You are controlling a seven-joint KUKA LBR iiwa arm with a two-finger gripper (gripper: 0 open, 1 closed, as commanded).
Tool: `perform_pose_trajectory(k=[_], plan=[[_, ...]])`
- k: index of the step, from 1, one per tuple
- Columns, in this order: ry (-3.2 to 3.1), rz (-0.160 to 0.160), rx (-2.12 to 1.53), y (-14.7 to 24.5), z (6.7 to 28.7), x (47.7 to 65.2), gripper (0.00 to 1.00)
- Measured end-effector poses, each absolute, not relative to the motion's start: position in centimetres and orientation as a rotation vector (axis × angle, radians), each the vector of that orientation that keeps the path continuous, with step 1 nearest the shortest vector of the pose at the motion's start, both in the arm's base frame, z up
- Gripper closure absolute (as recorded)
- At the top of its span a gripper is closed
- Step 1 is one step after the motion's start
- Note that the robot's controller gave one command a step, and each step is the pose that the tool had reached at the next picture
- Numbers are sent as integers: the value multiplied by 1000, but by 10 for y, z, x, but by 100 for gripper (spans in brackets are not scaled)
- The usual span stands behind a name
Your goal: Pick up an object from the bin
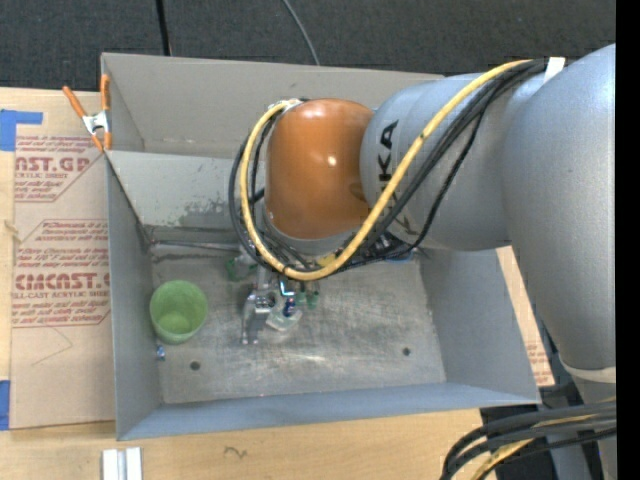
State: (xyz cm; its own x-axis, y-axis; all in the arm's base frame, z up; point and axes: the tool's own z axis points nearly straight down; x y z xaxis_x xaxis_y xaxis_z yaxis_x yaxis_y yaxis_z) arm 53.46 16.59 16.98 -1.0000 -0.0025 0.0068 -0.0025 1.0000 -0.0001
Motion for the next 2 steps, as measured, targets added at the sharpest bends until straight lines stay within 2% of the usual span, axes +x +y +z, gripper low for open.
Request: perform_pose_trajectory(k=[1,2], plan=[[-3141,-7,195,116,71,571,0],[-3141,-7,200,118,75,572,100]])
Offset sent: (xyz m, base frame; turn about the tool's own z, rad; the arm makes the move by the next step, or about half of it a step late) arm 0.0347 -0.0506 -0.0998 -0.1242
